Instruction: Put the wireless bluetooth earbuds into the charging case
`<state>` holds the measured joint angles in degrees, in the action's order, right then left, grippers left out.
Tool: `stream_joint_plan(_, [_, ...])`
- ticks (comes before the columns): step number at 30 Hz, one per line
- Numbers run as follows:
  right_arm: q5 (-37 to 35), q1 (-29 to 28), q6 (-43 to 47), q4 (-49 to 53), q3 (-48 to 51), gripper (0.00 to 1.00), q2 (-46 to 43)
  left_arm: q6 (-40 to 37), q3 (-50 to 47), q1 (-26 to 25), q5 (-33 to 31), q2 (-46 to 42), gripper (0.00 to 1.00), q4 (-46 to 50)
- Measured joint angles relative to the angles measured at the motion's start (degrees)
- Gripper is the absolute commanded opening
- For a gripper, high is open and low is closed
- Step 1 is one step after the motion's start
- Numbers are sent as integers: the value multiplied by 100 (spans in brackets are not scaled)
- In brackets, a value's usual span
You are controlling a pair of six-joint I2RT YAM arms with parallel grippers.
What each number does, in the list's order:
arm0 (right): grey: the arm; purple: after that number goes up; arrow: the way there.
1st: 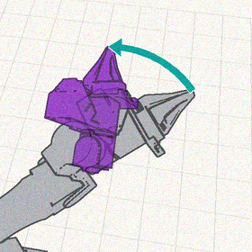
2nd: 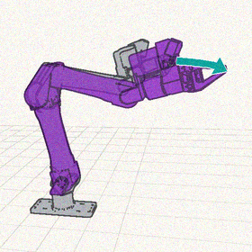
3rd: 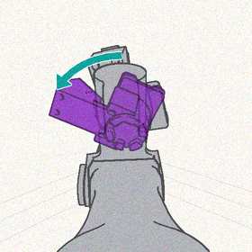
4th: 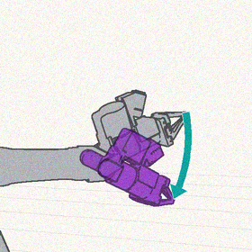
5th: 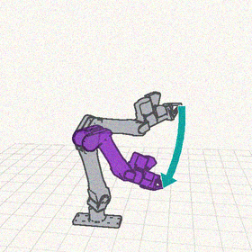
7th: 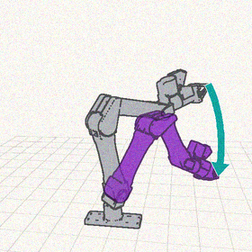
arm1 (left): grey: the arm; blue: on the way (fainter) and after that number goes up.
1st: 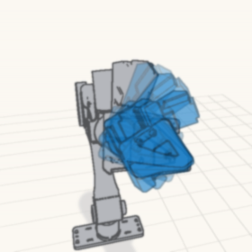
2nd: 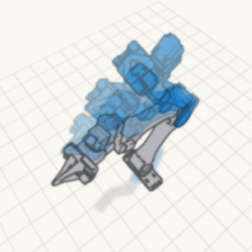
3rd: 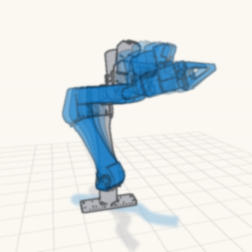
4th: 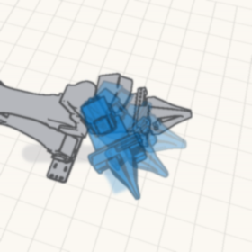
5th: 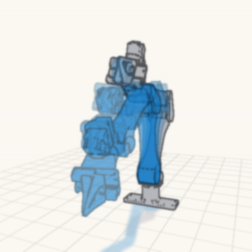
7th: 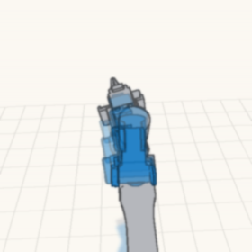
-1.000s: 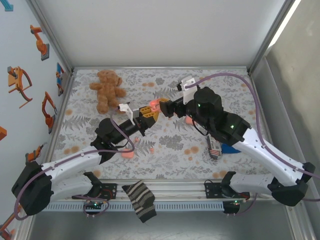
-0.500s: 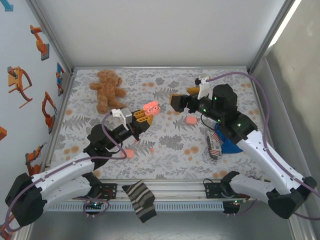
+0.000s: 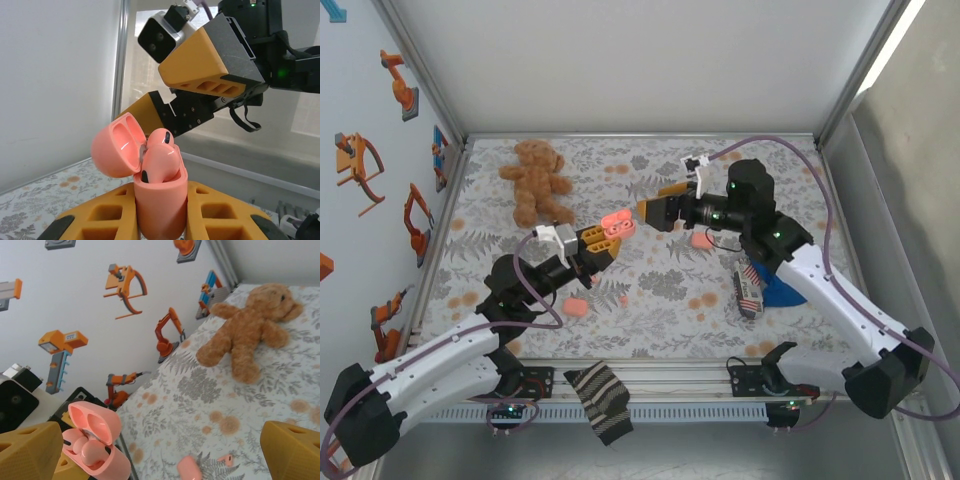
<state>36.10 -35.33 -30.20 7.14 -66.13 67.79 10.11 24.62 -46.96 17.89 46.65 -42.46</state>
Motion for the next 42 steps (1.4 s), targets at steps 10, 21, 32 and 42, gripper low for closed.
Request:
stream_joint_plan(10, [737,-337,-46,-315,-39,94,79,-13,2,0,168,378,0,-90])
stream_joint_plan(21, [787,-424,20,-90,-129,94,271,-11,79,2,295,575,0,-282])
stream_joint_plan(32, [824,-492,81,-11,-199,71,284,-13,96,0,278,581,0,-297])
stream_joint_plan(42, [802,-487,125,-11,-199,68,267,-22,120,-20,254,542,0,-269])
